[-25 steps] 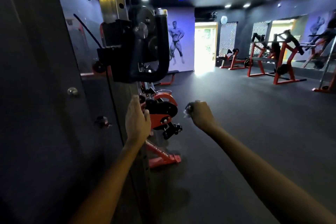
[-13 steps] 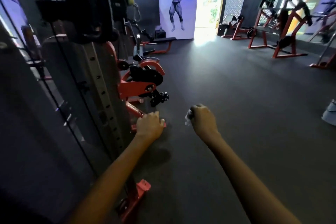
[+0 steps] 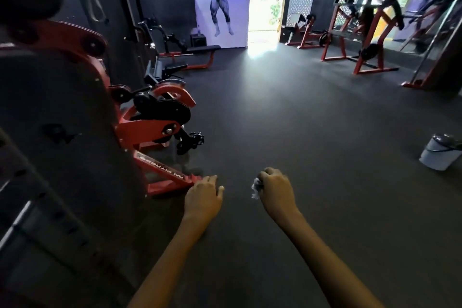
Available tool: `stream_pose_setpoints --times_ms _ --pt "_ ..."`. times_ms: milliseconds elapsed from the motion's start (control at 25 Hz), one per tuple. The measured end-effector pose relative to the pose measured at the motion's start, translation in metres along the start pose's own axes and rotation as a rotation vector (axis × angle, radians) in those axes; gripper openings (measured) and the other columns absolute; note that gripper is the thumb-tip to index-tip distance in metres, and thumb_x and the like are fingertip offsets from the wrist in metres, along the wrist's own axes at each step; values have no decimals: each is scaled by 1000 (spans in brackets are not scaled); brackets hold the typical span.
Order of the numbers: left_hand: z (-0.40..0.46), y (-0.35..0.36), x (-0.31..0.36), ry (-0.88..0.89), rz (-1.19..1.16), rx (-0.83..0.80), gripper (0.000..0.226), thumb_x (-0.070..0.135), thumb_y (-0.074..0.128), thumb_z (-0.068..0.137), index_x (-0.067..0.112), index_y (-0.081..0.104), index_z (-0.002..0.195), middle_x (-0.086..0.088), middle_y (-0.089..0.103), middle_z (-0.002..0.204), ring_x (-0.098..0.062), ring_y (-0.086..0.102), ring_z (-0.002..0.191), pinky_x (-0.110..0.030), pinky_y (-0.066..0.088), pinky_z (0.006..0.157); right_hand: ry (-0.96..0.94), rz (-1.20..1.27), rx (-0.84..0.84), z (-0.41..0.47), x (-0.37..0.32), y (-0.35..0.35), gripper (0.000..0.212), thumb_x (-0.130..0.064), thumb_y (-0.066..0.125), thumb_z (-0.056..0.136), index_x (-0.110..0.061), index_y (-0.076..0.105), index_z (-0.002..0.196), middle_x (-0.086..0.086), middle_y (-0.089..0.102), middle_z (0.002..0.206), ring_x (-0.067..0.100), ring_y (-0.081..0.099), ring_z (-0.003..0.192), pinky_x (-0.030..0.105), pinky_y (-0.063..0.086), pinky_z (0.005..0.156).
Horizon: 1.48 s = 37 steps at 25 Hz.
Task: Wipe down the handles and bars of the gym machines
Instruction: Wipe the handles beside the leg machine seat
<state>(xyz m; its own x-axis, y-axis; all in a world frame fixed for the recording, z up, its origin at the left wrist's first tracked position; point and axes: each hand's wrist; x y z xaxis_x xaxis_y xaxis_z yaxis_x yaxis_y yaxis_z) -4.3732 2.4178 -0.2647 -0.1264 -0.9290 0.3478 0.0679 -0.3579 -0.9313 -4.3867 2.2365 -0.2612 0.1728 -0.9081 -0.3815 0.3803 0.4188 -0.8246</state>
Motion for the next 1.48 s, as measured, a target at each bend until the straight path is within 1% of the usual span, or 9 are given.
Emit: stream_pose_setpoints --times_ms 200,320,360,440,680,840,1080,1280,1480 --pt "133 27 42 3 31 -44 47 36 41 101 16 41 143 -2 49 141 -21 49 125 -33 40 101 -2 -23 -64 112 69 32 18 -1 77 63 -6 60 58 11 62 68 34 60 63 34 47 56" --pt "209 42 57 -24 76 -103 46 36 41 101 16 42 142 -4 50 140 -22 49 125 -36 39 101 14 -48 -99 179 106 58 5 -6 64 80 -3 66 76 14 65 88 35 60 85 34 44 72" --pt "238 46 62 -36 93 -118 44 36 41 101 16 43 141 -5 51 139 -23 49 125 -37 39 100 14 -64 -122 207 121 68 11 -9 59 85 -3 67 84 14 64 95 34 58 92 34 42 76" --pt "295 56 72 -68 116 -116 42 35 41 101 15 45 138 -6 52 136 -24 49 124 -37 40 98 -7 -67 -155 266 150 86 16 -13 53 89 -4 67 92 12 63 102 32 56 98 32 39 80" --pt "457 79 90 -251 125 -95 39 38 42 99 16 52 130 -6 57 129 -26 53 120 -38 44 94 -164 -14 -236 448 215 119 17 -13 52 90 -5 66 95 10 62 105 29 56 99 31 40 81" --pt "580 82 100 -334 90 -20 36 38 43 98 18 54 125 -5 60 125 -26 55 117 -37 45 90 -249 27 -237 583 249 147 16 -14 52 90 -5 65 90 10 62 102 29 57 96 32 42 78" --pt "746 102 69 -442 75 41 34 38 43 98 18 55 124 -4 59 126 -24 55 117 -36 44 90 -383 102 -267 755 259 228 17 -15 51 90 -4 64 88 9 62 99 28 57 93 34 42 76" --pt "902 97 13 -521 15 123 33 35 45 97 17 56 122 -6 60 127 -26 54 118 -37 44 94 -467 122 -315 911 247 300 13 -14 55 88 -4 62 83 9 61 95 28 57 90 29 35 68" --pt "1036 82 -43 -564 18 175 34 35 45 98 17 54 125 -6 57 128 -27 52 119 -37 42 94 -519 202 -344 1048 222 372 12 -15 56 87 -6 60 80 7 61 94 26 57 87 32 42 68"
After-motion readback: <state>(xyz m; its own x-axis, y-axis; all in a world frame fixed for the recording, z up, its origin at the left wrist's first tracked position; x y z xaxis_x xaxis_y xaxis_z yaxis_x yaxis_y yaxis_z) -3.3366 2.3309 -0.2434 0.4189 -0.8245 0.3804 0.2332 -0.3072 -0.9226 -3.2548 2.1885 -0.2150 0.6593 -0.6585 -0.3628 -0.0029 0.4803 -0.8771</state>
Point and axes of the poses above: each hand's wrist, its own z-axis towards the middle knuckle, its own y-axis out of the palm, x = y × z
